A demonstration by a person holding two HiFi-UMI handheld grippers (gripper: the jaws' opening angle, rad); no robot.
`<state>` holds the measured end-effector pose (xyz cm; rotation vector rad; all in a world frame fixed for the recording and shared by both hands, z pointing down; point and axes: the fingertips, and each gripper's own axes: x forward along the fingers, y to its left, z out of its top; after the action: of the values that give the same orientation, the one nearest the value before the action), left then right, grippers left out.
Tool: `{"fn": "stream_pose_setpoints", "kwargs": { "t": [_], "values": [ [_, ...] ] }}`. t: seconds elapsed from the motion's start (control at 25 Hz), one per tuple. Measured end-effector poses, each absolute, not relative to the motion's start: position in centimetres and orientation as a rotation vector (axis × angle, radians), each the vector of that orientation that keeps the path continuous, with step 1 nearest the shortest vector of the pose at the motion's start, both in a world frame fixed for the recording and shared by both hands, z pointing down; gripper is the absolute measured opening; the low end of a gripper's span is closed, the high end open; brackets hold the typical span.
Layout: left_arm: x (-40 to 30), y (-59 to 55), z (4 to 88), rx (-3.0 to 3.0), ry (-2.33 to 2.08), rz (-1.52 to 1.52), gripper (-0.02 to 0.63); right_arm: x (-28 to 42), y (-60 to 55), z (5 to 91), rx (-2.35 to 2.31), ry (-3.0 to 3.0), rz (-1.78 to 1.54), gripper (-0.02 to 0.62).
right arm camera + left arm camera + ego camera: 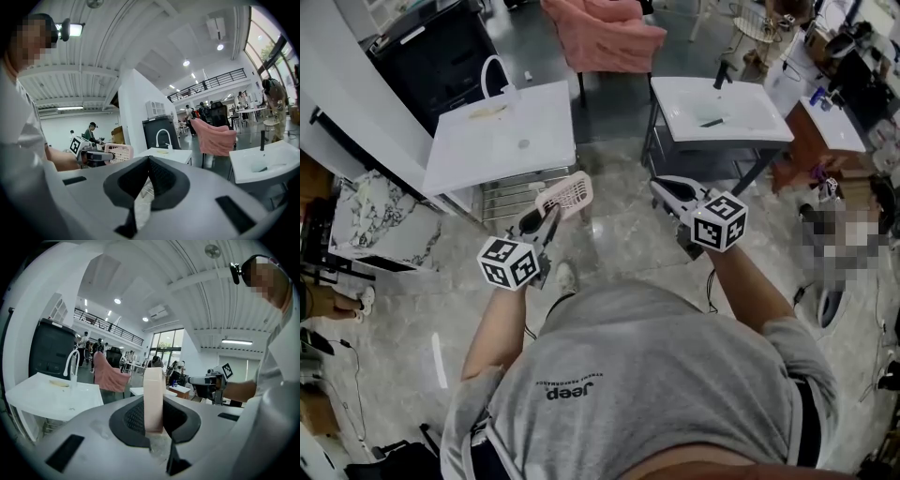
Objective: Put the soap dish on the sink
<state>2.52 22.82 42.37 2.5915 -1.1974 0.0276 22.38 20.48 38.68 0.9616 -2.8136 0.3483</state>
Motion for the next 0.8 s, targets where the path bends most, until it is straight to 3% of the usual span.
{"fn": "stream_pose_setpoints", "kwargs": {
  "t": [0.8],
  "values": [
    [-12.9, -4.7, 43.0, 2.677, -0.889, 0.048, 0.046, 5.0, -6.8, 39.3, 1.156, -2.733, 0.399, 0.052]
  ]
}}
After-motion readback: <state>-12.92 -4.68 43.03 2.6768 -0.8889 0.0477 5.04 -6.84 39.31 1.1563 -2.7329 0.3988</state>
